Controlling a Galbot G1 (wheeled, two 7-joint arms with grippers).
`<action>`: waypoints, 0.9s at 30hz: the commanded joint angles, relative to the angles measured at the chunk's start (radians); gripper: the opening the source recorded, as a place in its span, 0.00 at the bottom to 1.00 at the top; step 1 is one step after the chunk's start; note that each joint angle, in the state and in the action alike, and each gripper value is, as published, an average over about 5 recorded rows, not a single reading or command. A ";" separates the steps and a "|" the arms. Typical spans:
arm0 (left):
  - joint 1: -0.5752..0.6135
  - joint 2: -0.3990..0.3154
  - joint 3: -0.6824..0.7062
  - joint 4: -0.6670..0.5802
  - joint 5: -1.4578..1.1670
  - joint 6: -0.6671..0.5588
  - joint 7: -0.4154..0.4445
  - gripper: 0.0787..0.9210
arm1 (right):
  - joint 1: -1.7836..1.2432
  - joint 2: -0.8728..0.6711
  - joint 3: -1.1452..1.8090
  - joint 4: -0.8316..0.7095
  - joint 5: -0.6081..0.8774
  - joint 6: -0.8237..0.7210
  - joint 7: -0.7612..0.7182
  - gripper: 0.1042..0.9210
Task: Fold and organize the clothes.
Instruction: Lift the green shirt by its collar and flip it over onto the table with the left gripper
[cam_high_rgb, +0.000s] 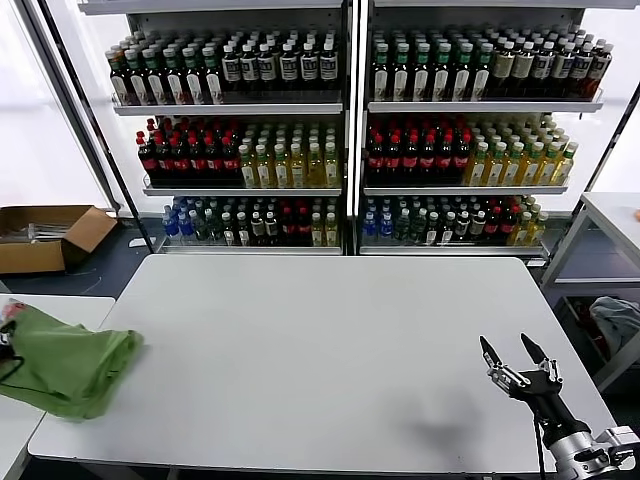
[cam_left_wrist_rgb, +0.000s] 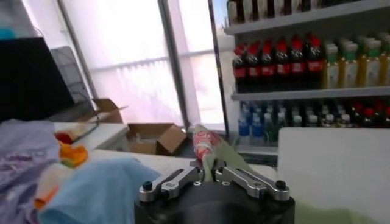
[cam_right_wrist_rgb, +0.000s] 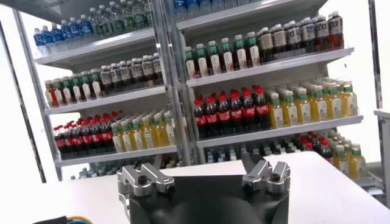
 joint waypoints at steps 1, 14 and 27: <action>0.000 -0.036 0.023 -0.243 -0.006 0.048 -0.051 0.08 | 0.001 0.003 -0.013 -0.004 -0.003 0.004 0.001 0.88; 0.001 -0.383 0.613 -0.566 -0.039 0.107 -0.305 0.08 | -0.037 -0.003 0.050 0.018 0.002 0.006 0.001 0.88; -0.132 -0.561 0.918 -0.472 -0.209 0.066 -0.465 0.08 | -0.072 0.005 0.048 0.053 -0.023 -0.007 0.004 0.88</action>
